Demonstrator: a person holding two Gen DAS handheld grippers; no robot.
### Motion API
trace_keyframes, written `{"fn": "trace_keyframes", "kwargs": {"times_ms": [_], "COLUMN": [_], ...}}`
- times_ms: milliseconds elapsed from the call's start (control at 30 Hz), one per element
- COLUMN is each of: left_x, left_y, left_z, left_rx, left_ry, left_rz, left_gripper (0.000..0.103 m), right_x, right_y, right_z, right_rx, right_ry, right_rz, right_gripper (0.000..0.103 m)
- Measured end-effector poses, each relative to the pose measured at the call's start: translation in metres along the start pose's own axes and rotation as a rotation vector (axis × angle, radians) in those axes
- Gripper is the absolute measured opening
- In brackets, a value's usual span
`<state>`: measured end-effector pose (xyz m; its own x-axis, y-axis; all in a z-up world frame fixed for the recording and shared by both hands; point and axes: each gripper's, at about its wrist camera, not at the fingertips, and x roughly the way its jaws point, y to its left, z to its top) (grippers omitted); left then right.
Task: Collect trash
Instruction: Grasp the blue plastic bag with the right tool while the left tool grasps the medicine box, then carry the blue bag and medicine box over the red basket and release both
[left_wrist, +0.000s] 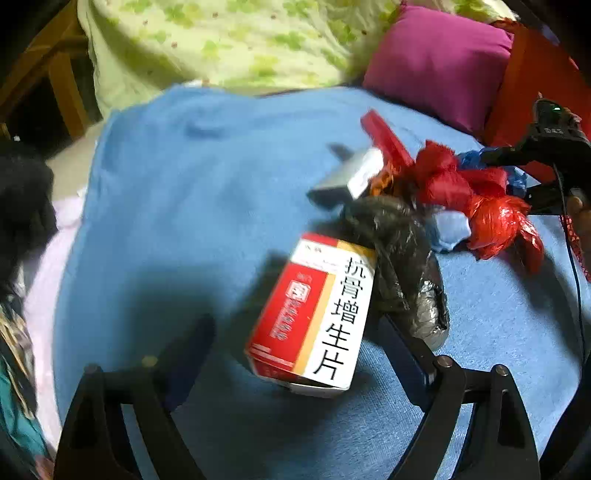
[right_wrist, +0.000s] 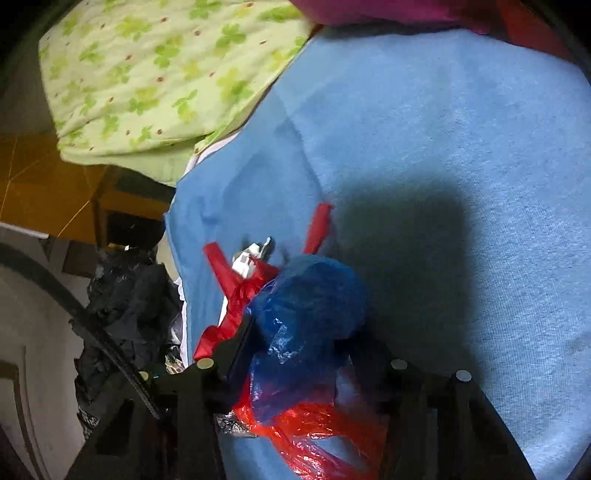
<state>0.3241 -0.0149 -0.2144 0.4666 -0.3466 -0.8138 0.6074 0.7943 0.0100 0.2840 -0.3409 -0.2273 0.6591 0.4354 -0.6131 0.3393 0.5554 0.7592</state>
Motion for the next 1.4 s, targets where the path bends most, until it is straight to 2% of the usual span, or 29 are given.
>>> {"fn": "trace_keyframes", "kwargs": {"times_ms": [33, 67, 267, 433, 567, 800, 1067, 1400], "left_x": [0.002, 0.003, -0.028, -0.087, -0.128, -0.186, -0.227, -0.246], "left_y": [-0.001, -0.001, -0.018, -0.051, -0.093, -0.156, -0.219, -0.262], "left_z": [-0.002, -0.004, -0.021, -0.048, -0.062, -0.052, -0.037, -0.019], "left_rx": [-0.017, -0.037, -0.095, -0.108, -0.092, -0.034, 0.065, 0.133], "left_ry": [0.006, 0.015, -0.048, -0.137, -0.180, -0.256, -0.341, -0.386], "left_rz": [-0.026, -0.020, 0.017, 0.018, 0.062, 0.152, 0.236, 0.254], "left_gripper": [0.060, 0.057, 0.056, 0.056, 0.056, 0.056, 0.056, 0.057], "right_x": [-0.003, -0.008, -0.065, -0.127, -0.168, -0.238, -0.303, -0.344], "right_y": [0.002, 0.004, 0.015, 0.029, 0.038, 0.046, 0.051, 0.047], "right_z": [-0.004, -0.008, -0.045, -0.088, -0.126, -0.178, -0.207, -0.220], "right_rx": [-0.016, -0.029, -0.125, -0.249, -0.356, -0.488, -0.558, -0.583], "right_ry": [-0.015, -0.028, -0.085, -0.136, -0.197, -0.350, -0.479, -0.591], "right_rz": [-0.006, -0.014, 0.020, 0.055, 0.033, -0.022, -0.040, -0.067], "right_gripper": [0.046, 0.045, 0.045, 0.045, 0.045, 0.045, 0.045, 0.045]}}
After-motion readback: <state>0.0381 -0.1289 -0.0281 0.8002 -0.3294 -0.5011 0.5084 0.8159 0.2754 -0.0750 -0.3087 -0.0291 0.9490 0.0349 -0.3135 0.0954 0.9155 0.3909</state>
